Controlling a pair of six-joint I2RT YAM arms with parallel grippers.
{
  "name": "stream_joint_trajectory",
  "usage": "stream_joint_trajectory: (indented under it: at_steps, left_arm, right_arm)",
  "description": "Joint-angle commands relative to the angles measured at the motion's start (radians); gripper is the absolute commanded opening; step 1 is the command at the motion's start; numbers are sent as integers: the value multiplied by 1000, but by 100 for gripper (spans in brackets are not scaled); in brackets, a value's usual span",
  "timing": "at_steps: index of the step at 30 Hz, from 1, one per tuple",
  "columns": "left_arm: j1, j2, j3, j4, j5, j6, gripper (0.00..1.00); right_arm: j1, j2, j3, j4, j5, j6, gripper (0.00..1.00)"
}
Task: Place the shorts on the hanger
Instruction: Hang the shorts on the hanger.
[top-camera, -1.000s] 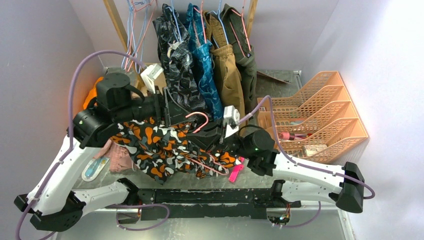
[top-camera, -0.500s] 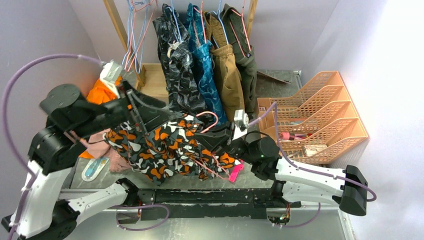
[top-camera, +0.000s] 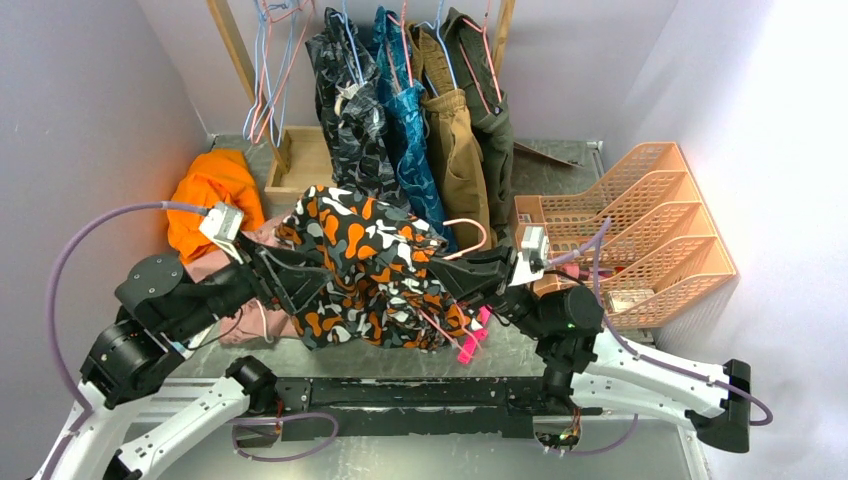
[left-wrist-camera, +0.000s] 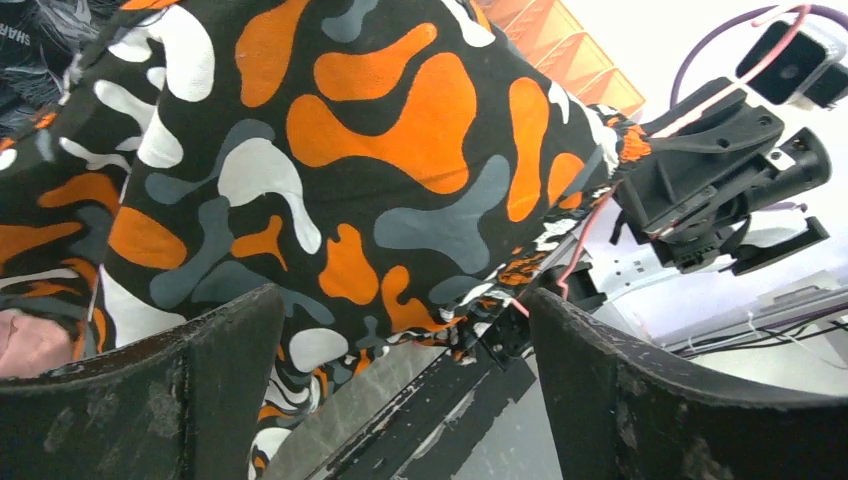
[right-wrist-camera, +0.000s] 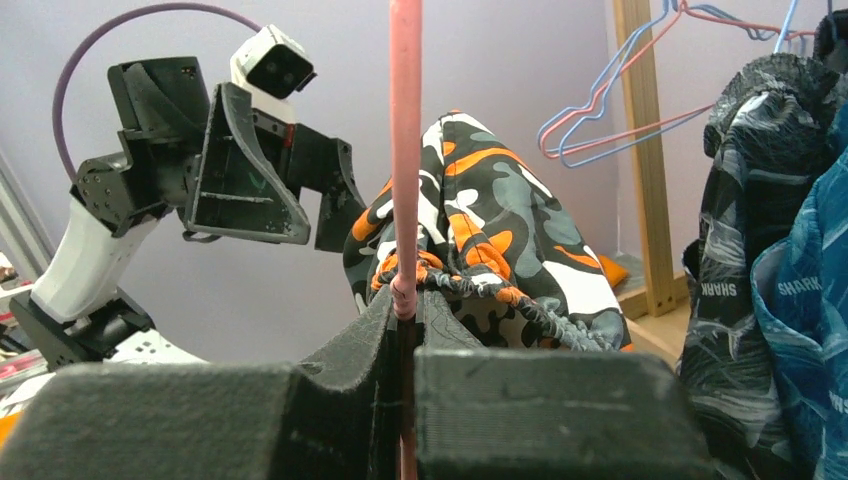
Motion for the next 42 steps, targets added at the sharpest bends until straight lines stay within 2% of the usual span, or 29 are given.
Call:
stream_joint_trajectory:
  at_steps: [1, 6, 13, 15, 17, 21, 23, 24, 34, 42]
  left_arm:
    - [-3, 1, -26, 116, -5, 73, 98]
    - [-3, 46, -36, 147, -15, 146, 100]
    - [-3, 122, -77, 225, 39, 159, 100]
    - [-3, 139, -78, 215, 18, 173, 96]
    - [-3, 155, -72, 196, -6, 209, 83]
    - [-3, 161, -48, 159, -56, 242, 39]
    - [-3, 152, -29, 147, -84, 250, 12]
    - [-3, 146, -14, 139, -95, 257, 8]
    - [-3, 168, 184, 104, -225, 363, 7]
    - [-3, 259, 212, 169, -143, 357, 7]
  right_arm:
    - [-3, -37, -9, -35, 22, -19, 0]
    - [-2, -47, 7, -68, 0, -15, 0]
    - [-3, -44, 24, -69, -14, -5, 0]
    - [-1, -37, 36, -79, -28, -9, 0]
    - [-3, -35, 47, -94, -39, -12, 0]
    - [-2, -45, 60, -121, -46, -25, 0]
    - [-3, -54, 67, -150, -47, -39, 0]
    - [-2, -60, 72, -169, -47, -46, 0]
    - [-2, -127, 125, -324, -112, -61, 0]
    - [-1, -126, 114, -274, -133, -34, 0]
